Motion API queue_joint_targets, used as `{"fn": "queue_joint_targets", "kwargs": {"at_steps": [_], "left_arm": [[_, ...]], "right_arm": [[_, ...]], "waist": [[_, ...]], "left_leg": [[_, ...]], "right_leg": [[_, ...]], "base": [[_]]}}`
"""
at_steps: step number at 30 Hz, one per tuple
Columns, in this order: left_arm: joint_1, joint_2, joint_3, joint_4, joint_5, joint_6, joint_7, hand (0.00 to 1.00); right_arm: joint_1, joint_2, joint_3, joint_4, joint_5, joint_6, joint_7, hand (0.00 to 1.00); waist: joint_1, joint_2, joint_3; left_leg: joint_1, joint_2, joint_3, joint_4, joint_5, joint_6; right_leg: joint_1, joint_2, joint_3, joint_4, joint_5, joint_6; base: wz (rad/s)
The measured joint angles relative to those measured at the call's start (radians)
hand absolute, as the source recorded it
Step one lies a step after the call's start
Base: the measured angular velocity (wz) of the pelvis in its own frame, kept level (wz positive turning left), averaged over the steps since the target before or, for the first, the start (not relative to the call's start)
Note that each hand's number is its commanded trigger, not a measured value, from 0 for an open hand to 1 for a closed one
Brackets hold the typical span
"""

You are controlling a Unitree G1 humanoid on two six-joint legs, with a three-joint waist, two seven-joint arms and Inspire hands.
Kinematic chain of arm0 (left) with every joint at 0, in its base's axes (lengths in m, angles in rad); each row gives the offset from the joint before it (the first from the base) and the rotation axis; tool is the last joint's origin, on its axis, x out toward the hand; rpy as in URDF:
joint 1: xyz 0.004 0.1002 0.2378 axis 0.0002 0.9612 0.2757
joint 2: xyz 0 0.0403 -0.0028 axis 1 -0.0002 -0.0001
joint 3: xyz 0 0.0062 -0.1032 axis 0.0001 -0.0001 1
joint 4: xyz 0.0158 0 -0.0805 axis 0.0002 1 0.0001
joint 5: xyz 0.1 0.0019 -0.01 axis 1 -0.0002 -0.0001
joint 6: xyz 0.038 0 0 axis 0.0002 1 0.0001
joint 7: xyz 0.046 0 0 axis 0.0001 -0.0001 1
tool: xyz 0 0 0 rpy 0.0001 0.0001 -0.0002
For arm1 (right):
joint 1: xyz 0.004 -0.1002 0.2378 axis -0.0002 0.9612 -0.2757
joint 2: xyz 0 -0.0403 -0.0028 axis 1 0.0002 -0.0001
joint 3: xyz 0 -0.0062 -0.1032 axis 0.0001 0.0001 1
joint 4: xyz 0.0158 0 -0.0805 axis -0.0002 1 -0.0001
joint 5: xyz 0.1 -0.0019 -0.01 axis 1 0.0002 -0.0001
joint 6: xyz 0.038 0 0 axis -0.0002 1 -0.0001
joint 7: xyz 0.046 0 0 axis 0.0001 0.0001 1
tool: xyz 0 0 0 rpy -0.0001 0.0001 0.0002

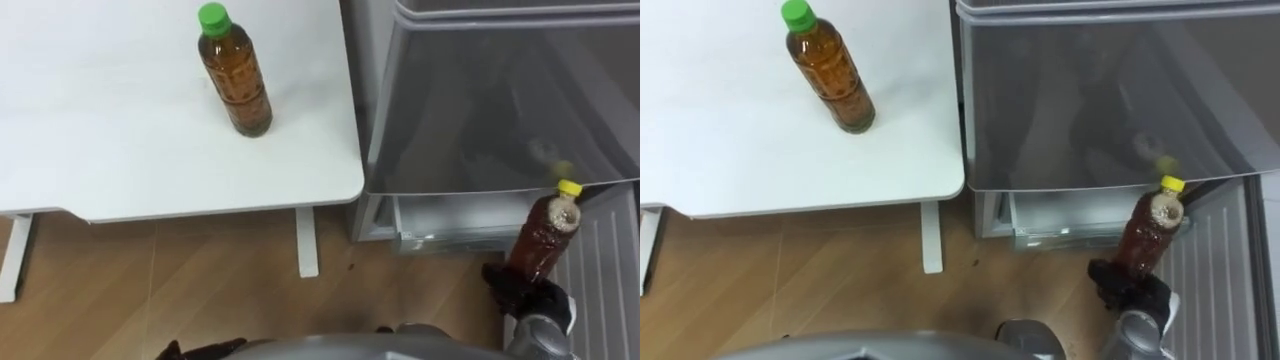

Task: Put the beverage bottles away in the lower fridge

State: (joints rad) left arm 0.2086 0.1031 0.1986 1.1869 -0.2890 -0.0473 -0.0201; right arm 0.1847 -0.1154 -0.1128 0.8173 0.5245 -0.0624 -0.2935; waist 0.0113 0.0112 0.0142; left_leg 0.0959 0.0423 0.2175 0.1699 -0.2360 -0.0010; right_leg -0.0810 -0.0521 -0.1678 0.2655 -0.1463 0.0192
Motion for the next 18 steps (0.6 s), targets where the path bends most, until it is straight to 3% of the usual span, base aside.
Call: {"fn": "queue_joint_targets", "kwargs": {"at_steps": [7,12,18], "left_arm": [[0.026,0.003,0.026,-0.03,0.019,0.009,-0.018,0.0],[0.041,0.009,0.055,-0.029,0.019,0.027,-0.034,0.0],[0.046,0.018,0.063,-0.028,0.02,0.044,-0.038,0.0]], "right_arm": [[-0.041,-0.013,-0.007,0.0,0.233,0.057,0.118,1.0],[-0.066,-0.015,-0.017,0.047,0.387,0.068,0.215,1.0],[-0.096,-0.018,-0.019,0.11,0.565,0.106,0.333,1.0]], "waist": [[0.009,-0.013,0.0005],[0.023,-0.024,-0.0011],[0.036,-0.036,0.0044]], "left_leg": [[0.001,-0.002,-0.003,0.004,0.0,0.0],[0.005,-0.001,-0.016,0.006,0.0,0.0],[0.017,0.001,-0.035,0.009,0.0,0.0]], "right_leg": [[-0.002,-0.005,-0.004,0.01,-0.005,0.0],[0.015,-0.005,-0.016,0.003,-0.004,0.0],[0.047,-0.005,-0.034,-0.017,-0.002,0.001]], "base": [[0.0],[0.08],[0.1]]}}
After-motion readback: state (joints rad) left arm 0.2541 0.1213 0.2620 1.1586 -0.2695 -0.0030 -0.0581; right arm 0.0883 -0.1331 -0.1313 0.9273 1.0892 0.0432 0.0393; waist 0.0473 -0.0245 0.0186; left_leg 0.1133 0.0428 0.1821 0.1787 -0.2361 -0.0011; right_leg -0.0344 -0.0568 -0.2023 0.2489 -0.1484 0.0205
